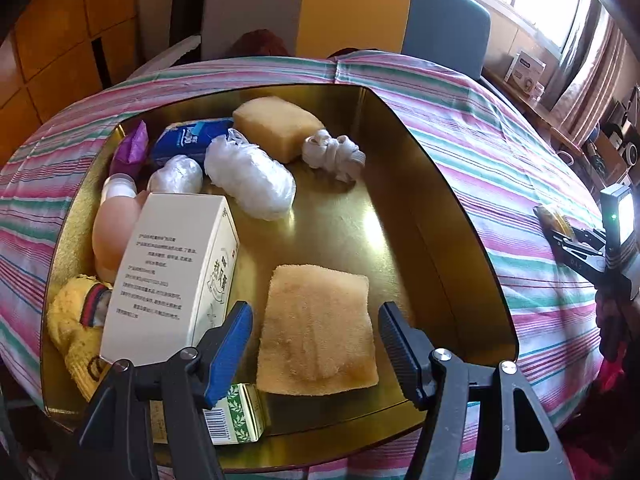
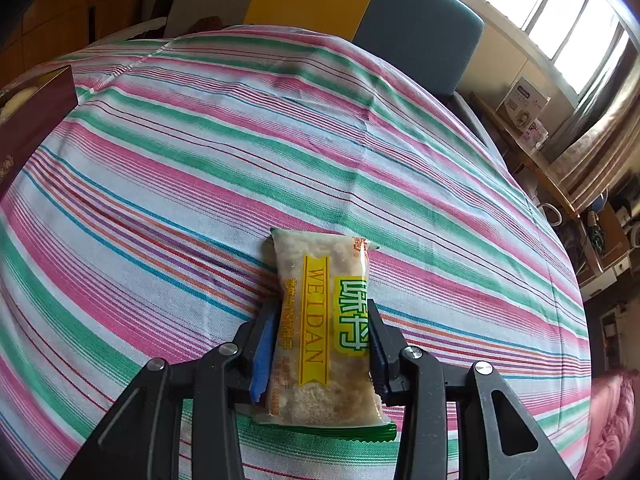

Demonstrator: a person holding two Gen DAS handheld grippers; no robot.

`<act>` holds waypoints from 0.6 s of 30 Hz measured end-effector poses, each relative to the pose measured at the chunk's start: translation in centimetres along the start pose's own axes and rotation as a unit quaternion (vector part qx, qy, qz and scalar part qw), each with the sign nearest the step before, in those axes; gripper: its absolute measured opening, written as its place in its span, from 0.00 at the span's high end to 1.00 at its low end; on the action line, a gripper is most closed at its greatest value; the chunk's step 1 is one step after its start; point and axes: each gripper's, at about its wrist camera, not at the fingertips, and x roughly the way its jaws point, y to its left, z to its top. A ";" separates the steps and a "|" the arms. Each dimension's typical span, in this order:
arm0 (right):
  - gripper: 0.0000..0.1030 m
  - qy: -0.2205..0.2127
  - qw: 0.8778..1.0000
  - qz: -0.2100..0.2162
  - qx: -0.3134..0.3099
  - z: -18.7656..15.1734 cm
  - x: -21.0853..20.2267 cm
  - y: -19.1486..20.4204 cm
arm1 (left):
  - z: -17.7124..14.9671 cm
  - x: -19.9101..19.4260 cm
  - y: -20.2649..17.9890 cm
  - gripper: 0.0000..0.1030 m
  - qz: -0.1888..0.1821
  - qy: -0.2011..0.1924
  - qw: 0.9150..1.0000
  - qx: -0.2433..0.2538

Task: Organize objects
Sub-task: 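Lower the yellow sponge into the tray and open the left tool, then carry the WEIDAN packet into the tray and open the right tool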

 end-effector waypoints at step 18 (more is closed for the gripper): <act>0.62 -0.001 1.000 -0.008 -0.006 -0.2 0.0 -1.7 | 0.1 -4.1 -0.2 0.36 0.051 -0.082 0.995 0.034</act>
